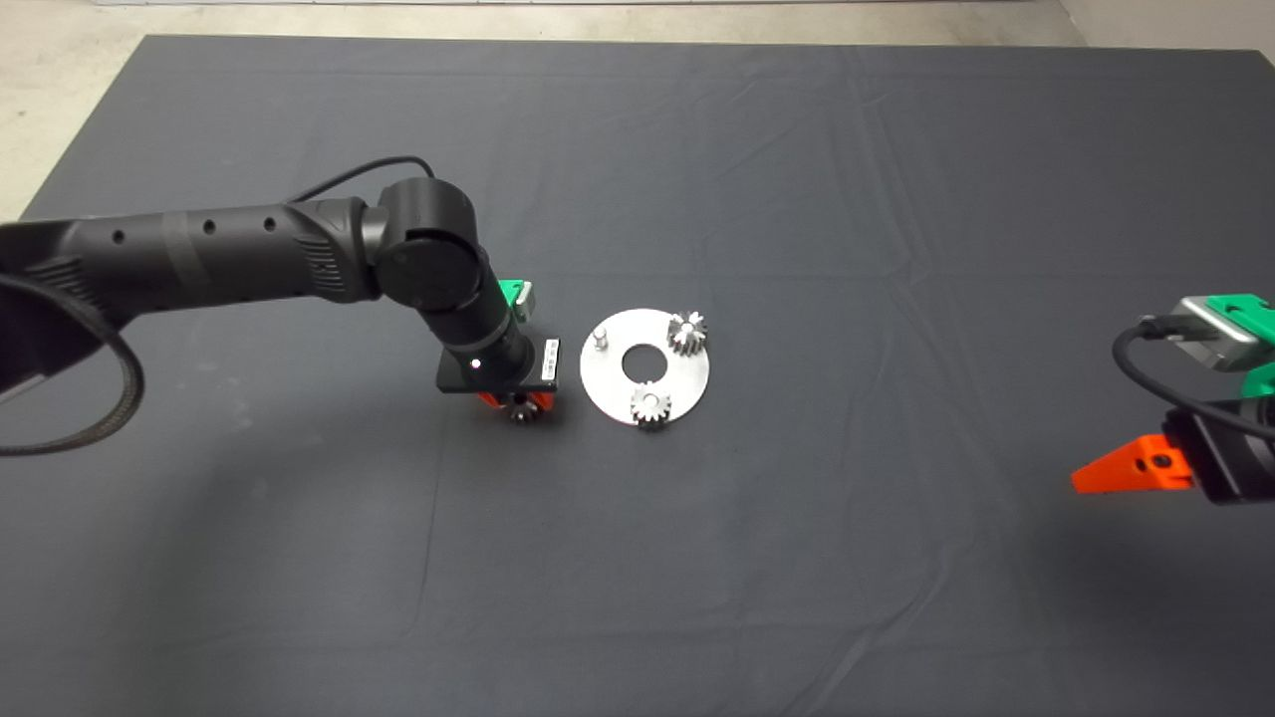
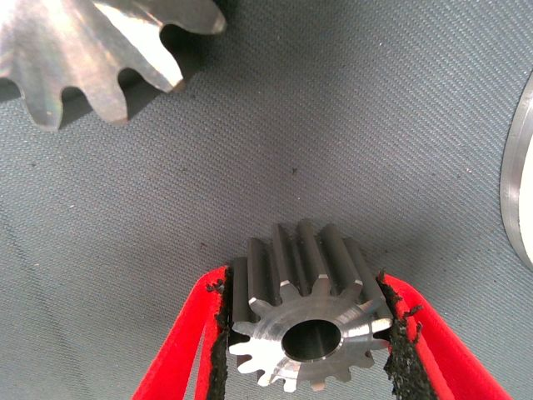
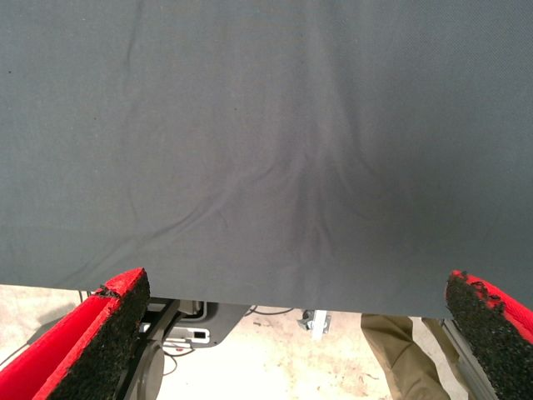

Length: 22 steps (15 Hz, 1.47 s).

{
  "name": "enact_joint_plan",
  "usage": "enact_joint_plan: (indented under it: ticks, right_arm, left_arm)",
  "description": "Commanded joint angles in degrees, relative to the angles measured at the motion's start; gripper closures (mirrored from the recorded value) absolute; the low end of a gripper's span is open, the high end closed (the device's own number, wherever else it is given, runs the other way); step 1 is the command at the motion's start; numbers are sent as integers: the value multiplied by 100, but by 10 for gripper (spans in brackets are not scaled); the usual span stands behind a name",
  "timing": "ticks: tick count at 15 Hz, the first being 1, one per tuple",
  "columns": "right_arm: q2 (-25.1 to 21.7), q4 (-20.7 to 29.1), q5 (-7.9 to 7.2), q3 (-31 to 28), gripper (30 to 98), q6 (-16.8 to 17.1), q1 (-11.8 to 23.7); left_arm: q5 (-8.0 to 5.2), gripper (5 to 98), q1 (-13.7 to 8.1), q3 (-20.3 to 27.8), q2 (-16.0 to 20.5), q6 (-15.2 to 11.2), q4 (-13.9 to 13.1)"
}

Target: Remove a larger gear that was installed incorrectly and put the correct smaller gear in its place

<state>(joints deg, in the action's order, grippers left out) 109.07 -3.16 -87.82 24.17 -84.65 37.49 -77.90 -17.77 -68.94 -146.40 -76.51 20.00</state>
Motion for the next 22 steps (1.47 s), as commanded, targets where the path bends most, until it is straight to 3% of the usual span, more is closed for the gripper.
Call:
enact_joint_plan:
  ticks: [1,11,16,19,22]
  right_arm:
    - [32,175,-718,-2,345,19,128]
    - [32,175,-718,7,345,19,122]
    - [41,174,-718,24,345,19,128]
    - [41,166,-718,33,345,19,128]
    - [42,166,-717,33,345,19,128]
  left_arm:
    - [-50,647,-42,-4,19,31,83]
    - [-85,716,-69,40,-17,35,39]
    - [-331,727,-137,31,-77,31,-90]
    - [-558,728,-540,31,-219,31,-459]
    - [-586,728,-720,31,-317,31,-621]
